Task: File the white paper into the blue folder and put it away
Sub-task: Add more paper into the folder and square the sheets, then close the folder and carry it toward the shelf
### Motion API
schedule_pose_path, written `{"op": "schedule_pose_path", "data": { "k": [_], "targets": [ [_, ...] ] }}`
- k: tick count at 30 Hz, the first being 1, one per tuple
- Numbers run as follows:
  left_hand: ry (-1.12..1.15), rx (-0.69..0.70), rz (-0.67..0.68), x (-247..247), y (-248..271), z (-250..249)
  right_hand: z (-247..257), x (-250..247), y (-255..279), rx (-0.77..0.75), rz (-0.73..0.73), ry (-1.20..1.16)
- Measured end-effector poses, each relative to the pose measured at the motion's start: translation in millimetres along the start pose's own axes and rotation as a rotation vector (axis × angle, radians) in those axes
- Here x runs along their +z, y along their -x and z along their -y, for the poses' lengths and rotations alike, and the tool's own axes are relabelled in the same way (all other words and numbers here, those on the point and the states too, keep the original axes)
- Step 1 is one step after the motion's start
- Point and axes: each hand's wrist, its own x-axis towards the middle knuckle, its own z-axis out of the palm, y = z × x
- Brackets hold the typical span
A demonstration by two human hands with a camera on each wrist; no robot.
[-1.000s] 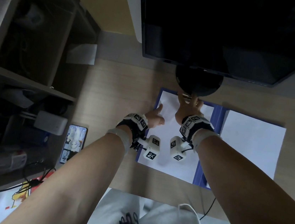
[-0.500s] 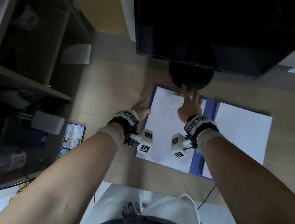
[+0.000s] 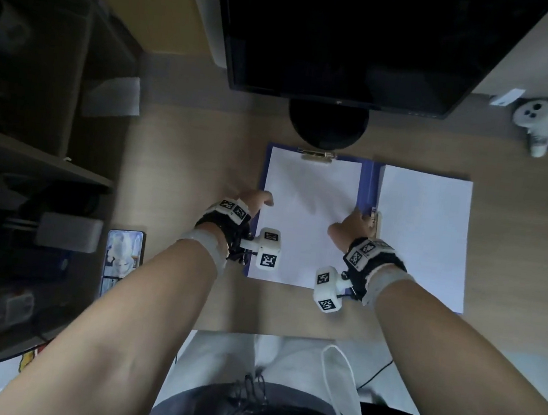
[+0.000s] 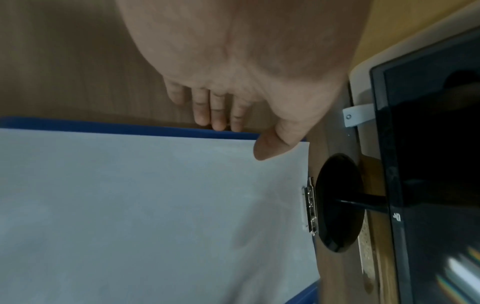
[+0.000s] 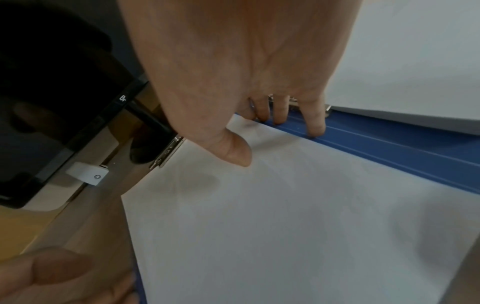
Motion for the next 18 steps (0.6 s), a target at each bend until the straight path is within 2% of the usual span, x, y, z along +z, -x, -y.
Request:
{"op": "schedule_pose_path", "data": {
  "k": [3, 7, 13, 15, 18],
  "targets": [
    [0.003, -0.025, 0.039, -4, 5, -5, -4, 1, 2, -0.027, 0.005, -0.039],
    [0.080, -0.060, 0.011, -1, 20, -5, -9, -7, 4, -0.085, 0.058, -0.086],
    [0.020, 0.088, -0.129, 8, 53, -21, -15, -43, 17, -0.310, 0.087, -0.084],
    [0.002, 0.145, -0.168, 12, 61, -28, -13, -59, 23, -0.359, 0.196, -0.124],
    [0.020, 0.198, -0.183, 23, 77, -39, -9, -84, 31, -0.338, 0.437, -0.315]
  ]
}}
